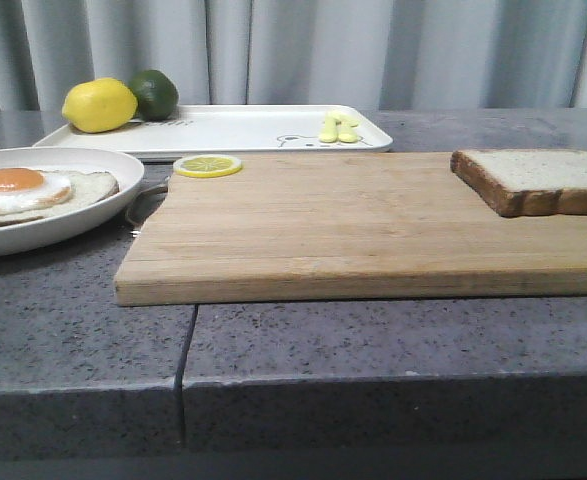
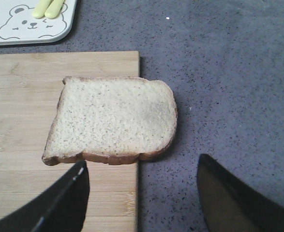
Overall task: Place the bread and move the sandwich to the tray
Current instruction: 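Move the right gripper over the bread slice on the cutting board and grasp it, then lift the bread slice with the right gripper and carry it over the egg toast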
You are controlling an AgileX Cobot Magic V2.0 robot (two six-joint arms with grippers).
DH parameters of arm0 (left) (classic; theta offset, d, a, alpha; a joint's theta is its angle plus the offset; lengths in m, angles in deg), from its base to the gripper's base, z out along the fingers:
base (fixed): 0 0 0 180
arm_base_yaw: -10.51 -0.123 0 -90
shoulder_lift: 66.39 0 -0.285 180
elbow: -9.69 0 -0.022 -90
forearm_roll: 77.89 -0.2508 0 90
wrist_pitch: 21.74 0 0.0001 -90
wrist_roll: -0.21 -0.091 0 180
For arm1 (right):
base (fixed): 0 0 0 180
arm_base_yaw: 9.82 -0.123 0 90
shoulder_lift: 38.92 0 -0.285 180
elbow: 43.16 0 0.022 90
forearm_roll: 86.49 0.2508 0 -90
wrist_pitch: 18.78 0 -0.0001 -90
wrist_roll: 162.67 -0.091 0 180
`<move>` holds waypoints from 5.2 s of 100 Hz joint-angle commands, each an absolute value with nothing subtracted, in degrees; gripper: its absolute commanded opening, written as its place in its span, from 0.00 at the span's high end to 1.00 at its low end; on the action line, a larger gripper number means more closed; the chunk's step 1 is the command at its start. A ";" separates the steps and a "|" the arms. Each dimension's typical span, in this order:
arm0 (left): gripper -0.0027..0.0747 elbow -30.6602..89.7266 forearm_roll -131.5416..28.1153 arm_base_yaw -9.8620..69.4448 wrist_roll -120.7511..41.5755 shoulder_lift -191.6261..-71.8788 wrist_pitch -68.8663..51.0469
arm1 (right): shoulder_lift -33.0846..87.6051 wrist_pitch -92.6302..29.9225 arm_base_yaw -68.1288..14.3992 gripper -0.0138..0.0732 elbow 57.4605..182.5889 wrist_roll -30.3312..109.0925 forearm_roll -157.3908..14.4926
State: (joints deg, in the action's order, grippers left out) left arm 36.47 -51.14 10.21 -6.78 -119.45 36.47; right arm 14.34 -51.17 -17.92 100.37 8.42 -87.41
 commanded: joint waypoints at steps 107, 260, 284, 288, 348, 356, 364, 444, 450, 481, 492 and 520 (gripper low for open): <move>0.19 34.64 -49.07 10.54 -6.80 -119.49 33.41 | 37.20 -49.81 4.23 0.28 102.49 57.99 -21.61; 0.19 34.64 -49.07 10.54 -6.80 -119.49 33.41 | 48.74 -48.89 4.41 0.62 102.49 60.74 -18.86; 0.19 34.64 -49.07 10.54 -6.80 -119.49 33.41 | 48.74 -47.84 4.41 0.91 102.49 60.74 -18.86; 0.19 34.64 -49.07 10.54 -6.80 -119.49 33.41 | 48.74 -47.79 4.41 0.91 102.49 60.74 -18.86; 0.19 34.64 -49.07 10.54 -6.80 -119.49 33.41 | 36.97 -57.56 3.91 0.91 105.23 60.24 -6.38; 0.19 34.64 -49.07 10.54 -6.80 -119.49 33.41 | 35.90 -57.64 1.95 0.91 106.12 60.18 -2.02; 0.19 34.64 -49.07 10.54 -6.80 -119.49 33.41 | 35.47 -56.56 -1.24 0.91 106.94 60.13 1.58; 0.19 34.64 -49.07 10.54 -6.80 -119.49 33.41 | 52.31 -19.55 -49.60 0.91 121.34 60.25 19.17; 0.19 34.64 -49.07 10.54 -6.80 -119.49 33.41 | 54.82 -18.78 -51.84 0.91 123.48 60.25 19.24; 0.19 34.64 -49.07 10.51 -6.80 -119.49 33.41 | 66.31 -15.34 -58.66 0.91 133.82 59.25 21.16; 0.19 34.64 -49.07 10.51 -6.80 -119.49 33.41 | 69.12 -15.61 -59.90 0.91 136.21 58.73 21.16; 0.19 34.64 -49.07 10.54 -6.80 -119.49 33.41 | 71.68 -15.46 -60.20 0.91 136.37 58.66 21.16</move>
State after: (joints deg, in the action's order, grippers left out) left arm 36.47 -51.14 10.21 -6.78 -119.45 36.47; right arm 73.97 -14.59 -60.08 134.11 58.38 18.76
